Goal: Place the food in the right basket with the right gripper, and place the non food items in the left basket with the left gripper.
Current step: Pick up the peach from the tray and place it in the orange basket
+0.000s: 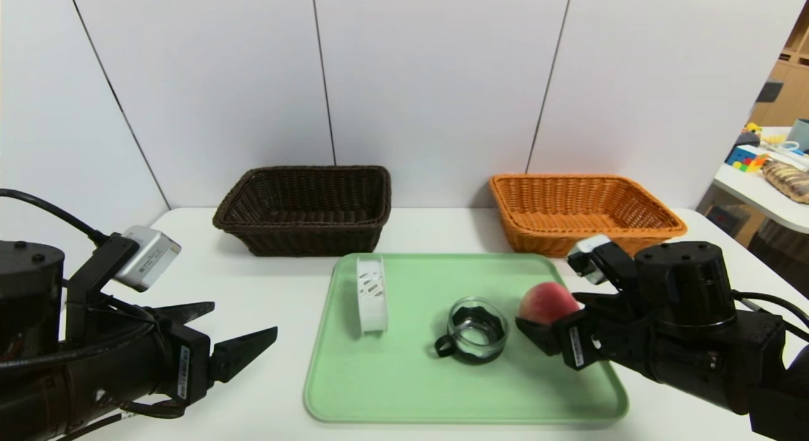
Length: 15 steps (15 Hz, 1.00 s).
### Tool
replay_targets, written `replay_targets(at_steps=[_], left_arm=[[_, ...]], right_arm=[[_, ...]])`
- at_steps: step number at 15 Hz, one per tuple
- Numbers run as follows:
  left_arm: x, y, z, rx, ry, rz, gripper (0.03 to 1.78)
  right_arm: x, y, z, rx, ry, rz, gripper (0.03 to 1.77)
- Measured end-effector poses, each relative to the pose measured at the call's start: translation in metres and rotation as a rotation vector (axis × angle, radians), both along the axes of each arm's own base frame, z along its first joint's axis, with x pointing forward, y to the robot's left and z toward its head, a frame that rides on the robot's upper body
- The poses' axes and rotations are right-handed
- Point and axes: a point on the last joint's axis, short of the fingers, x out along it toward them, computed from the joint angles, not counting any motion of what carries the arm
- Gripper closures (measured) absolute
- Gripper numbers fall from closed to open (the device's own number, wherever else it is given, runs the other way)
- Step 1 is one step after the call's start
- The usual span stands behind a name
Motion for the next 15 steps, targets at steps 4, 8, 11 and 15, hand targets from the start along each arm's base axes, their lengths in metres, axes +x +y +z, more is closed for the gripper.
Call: replay_targets(at_steps=[4, 8, 11, 15], left_arm=[[-0.0010, 0.0004, 0.0002, -0.002, -0.003, -0.001, 0.12], [-0.0018, 0.0008, -0.0001, -0.003, -0.004, -0.001, 0.12], [-0.0027, 0.0012, 0.0000, -0.003, -0.005, -0.001, 0.12], [-0.0039, 0.0018, 0.0013, -0.006, -0.012, -0.001, 0.12]], right_arm=[[0.0024, -0.0005, -0.0026, -0.017, 0.003, -0.007, 0.10], [0.0056, 0.0007, -0.0040, -0.020, -0.006, -0.004, 0.10], [0.0088, 0.0024, -0.0048, -0.006, -0.034, -0.005, 0.10], [0.0088, 0.0024, -0.0074, -0.018, -0.029, -0.001, 0.10]])
